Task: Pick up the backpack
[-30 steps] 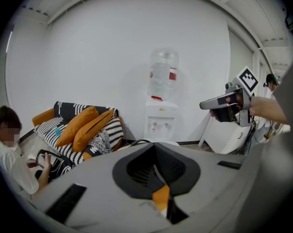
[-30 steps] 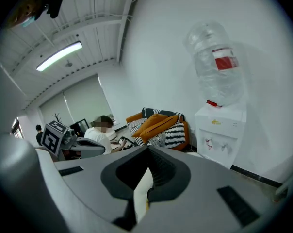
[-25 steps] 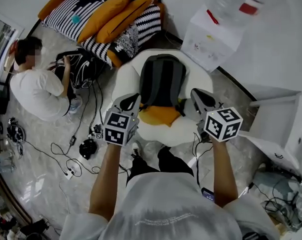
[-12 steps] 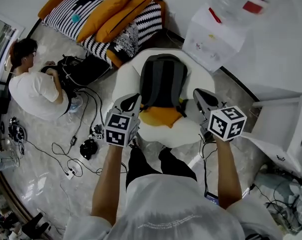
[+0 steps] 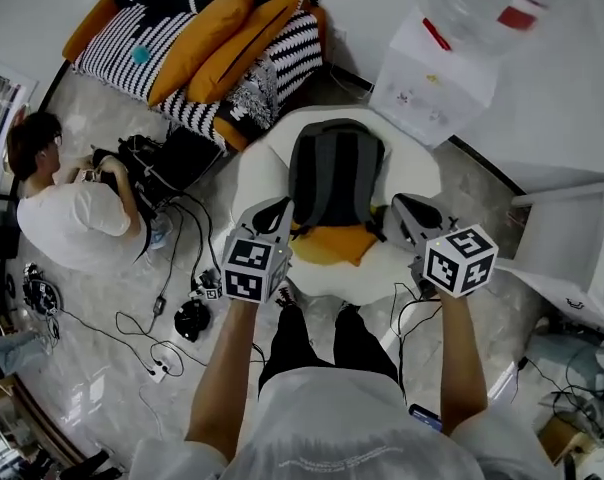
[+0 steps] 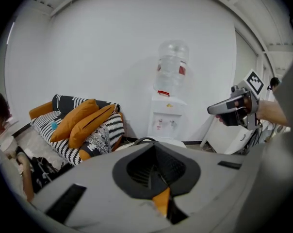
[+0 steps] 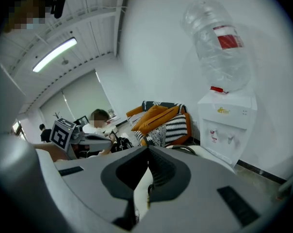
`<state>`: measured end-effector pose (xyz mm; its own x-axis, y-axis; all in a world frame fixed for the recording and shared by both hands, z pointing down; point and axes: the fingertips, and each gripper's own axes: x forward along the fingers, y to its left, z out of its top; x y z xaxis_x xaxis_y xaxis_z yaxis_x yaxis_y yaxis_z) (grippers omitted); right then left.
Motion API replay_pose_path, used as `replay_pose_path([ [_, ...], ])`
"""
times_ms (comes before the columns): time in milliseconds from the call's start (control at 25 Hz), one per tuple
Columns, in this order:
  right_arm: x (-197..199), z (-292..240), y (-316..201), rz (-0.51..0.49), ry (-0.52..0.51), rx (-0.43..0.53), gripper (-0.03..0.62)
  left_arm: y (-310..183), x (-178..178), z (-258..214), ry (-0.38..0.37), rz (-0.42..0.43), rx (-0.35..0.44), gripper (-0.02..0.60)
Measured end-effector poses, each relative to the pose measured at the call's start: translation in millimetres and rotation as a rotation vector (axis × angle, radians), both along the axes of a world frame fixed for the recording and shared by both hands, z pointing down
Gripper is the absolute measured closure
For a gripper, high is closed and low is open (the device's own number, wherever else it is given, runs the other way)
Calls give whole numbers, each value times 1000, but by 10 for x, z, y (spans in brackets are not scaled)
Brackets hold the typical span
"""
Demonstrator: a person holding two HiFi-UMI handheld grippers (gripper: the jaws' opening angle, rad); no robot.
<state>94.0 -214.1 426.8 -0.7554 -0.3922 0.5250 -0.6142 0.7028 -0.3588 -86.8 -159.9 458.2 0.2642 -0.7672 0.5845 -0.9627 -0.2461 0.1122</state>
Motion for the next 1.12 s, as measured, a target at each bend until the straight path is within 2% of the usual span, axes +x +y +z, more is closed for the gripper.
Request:
replay_pose_path([
  [120,-62,159,-50,10,32,1,594,-56,-115,150,14,-13,-17,584],
  [440,-235,645,-337,28,40,-17,594,-304,-336,522,39,-38,-58,585],
  [760,-133,1152,-702,85,95,-7,594,-598,-226,1048,55,-5,-105,586],
  [1120,-10,1843,-871,129,126,-95,588,-815,-134,1618,72,27,-178,561],
])
